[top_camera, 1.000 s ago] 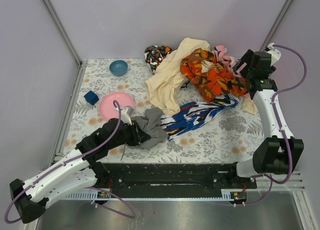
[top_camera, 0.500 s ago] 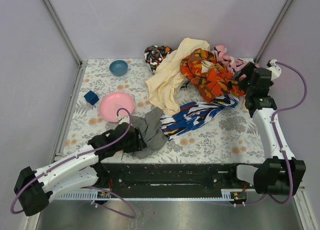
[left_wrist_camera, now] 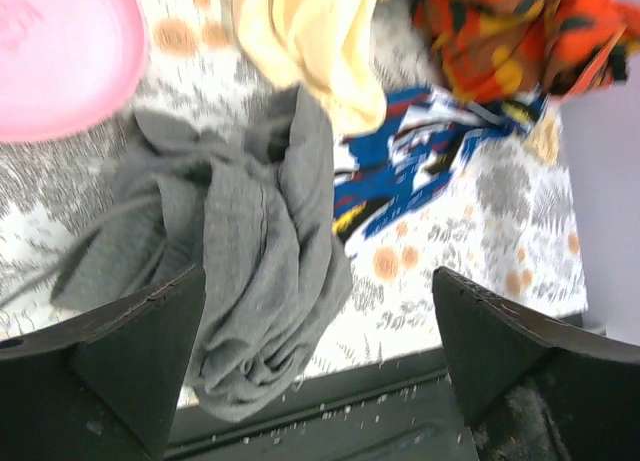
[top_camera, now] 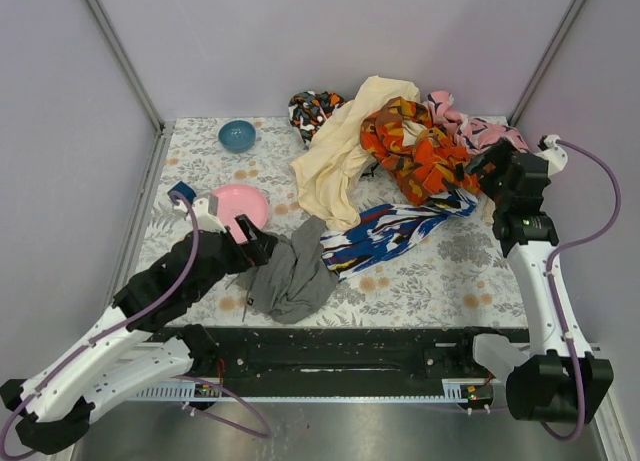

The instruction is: Pick out a specific cloth from the pile

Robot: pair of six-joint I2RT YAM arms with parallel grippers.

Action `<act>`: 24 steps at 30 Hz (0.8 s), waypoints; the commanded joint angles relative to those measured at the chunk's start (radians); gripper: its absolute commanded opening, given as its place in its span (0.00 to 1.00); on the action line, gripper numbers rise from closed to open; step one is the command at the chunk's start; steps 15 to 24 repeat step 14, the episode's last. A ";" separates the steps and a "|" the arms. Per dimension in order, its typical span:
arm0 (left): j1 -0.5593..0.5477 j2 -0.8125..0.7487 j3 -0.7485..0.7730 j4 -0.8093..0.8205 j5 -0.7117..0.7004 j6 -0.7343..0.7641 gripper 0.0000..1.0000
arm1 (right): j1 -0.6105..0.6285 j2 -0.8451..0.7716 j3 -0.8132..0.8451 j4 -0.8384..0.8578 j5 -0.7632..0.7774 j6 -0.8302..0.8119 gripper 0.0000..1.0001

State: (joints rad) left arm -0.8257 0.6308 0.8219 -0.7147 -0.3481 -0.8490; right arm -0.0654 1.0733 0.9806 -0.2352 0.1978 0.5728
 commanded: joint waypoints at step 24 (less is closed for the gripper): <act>0.016 0.112 0.043 0.222 -0.158 0.131 0.99 | 0.004 -0.271 -0.221 0.005 -0.044 -0.047 1.00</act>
